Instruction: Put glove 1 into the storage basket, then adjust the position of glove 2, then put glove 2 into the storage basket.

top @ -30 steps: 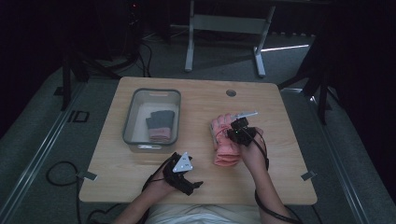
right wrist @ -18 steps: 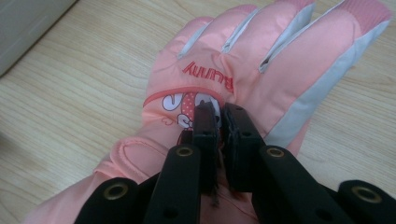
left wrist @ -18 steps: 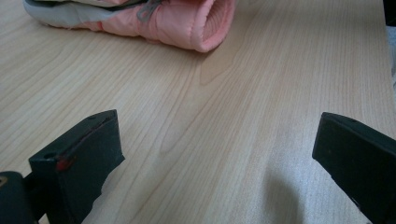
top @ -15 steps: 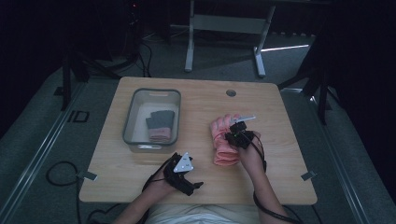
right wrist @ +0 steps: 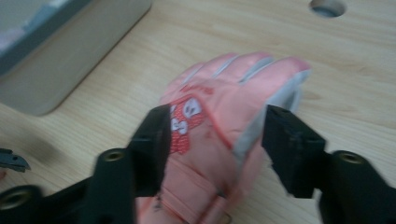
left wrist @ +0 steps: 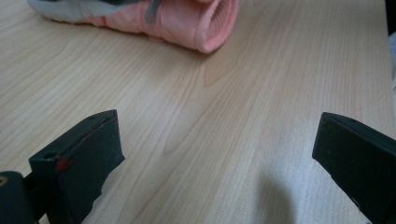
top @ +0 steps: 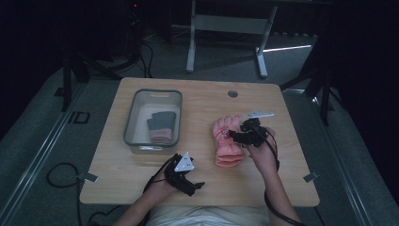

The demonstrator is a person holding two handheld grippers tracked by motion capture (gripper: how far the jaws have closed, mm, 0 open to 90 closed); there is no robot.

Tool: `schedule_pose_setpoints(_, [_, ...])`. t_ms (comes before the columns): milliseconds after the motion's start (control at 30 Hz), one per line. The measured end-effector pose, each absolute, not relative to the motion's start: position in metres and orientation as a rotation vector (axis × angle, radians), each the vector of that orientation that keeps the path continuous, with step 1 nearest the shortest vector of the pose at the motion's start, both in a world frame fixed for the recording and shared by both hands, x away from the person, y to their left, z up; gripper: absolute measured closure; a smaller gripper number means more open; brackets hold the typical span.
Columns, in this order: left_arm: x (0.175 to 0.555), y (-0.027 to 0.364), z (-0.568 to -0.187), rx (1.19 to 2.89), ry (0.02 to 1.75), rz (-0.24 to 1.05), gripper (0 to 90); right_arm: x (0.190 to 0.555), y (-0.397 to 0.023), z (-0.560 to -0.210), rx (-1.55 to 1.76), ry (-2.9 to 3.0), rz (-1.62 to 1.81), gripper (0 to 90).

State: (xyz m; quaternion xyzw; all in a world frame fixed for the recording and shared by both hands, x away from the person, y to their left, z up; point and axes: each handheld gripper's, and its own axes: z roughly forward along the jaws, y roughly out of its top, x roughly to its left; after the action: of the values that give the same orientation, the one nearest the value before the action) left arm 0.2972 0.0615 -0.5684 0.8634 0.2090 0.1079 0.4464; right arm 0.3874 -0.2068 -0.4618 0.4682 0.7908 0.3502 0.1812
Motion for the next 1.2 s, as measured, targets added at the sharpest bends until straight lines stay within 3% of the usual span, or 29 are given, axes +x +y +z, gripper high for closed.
schedule_pose_setpoints(267, [0.299,0.060,-0.561,2.114,0.526,0.246,1.2,0.384,-0.235,-0.445,1.358,2.188,1.117,14.5])
schedule_pose_setpoints(700, [0.306,0.058,-0.537,2.087,0.564,0.260,2.4,0.381,-0.259,-0.447,1.215,2.138,1.174,13.4])
schedule_pose_setpoints(967, [0.322,0.033,-0.498,2.073,0.579,0.248,3.1,0.376,-0.263,-0.450,1.257,2.216,1.255,10.4])
schedule_pose_setpoints(1033, [0.328,0.026,-0.490,2.082,0.571,0.249,3.1,0.377,-0.263,-0.451,1.243,2.227,1.230,18.1])
schedule_pose_setpoints(1100, [0.337,0.019,-0.481,2.087,0.566,0.255,3.1,0.377,-0.264,-0.451,1.256,2.222,1.205,35.3])
schedule_pose_setpoints(1167, [0.349,0.013,-0.474,2.088,0.581,0.247,3.1,0.379,-0.263,-0.450,1.244,2.220,1.172,58.6])
schedule_pose_setpoints(1200, [0.356,0.011,-0.470,2.078,0.592,0.232,3.1,0.381,-0.262,-0.450,1.245,2.229,1.161,63.2])
